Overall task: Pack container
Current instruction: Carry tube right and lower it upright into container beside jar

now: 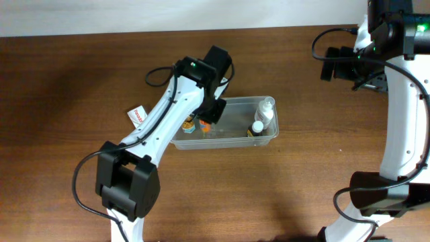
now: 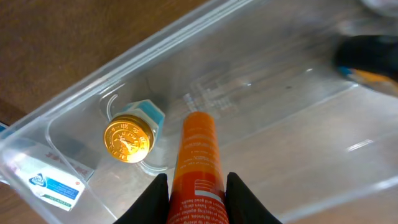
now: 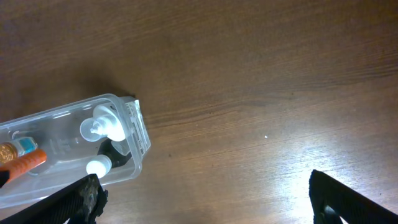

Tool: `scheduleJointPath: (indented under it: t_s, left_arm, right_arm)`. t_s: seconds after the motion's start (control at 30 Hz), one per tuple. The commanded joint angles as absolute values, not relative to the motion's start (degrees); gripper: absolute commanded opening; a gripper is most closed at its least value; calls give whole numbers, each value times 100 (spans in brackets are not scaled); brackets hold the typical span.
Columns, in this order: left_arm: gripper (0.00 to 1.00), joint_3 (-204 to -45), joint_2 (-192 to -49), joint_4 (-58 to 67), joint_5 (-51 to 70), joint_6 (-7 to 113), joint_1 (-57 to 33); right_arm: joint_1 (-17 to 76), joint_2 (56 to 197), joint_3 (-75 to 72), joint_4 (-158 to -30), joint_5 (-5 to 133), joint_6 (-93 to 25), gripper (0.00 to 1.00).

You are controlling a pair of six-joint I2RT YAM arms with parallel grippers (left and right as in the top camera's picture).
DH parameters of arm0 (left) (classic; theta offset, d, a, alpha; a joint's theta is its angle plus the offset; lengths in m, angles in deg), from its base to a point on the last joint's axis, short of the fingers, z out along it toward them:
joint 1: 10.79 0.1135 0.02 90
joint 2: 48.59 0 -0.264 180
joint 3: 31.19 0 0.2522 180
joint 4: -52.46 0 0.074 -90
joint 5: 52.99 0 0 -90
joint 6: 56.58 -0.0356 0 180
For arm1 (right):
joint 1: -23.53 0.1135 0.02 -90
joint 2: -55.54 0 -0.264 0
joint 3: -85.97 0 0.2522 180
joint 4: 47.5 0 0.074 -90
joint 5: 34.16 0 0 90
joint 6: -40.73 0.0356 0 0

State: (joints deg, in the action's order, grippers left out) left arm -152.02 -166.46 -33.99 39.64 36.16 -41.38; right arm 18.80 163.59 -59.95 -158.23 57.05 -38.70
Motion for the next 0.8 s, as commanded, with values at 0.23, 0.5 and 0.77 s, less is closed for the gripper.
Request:
scheduleJointPath:
  t_s: [0.23,0.5,0.77]
  left_arm:
    - [19,-14699,-16536,-2957,4399,3553,-3928]
    - [19,-14456,-16536,-2636,4543,3551,-3626]
    - [19,-14454,-16536,-2382,4475,3551,-3591]
  right_arm:
    - [1862,16370,-6034,-15838,5734,-3831,98]
    - [1862,16367,-6034,-15838,5736,-3831,98]
    - [1862,16367,-6034,-15838,5736,-3831,98]
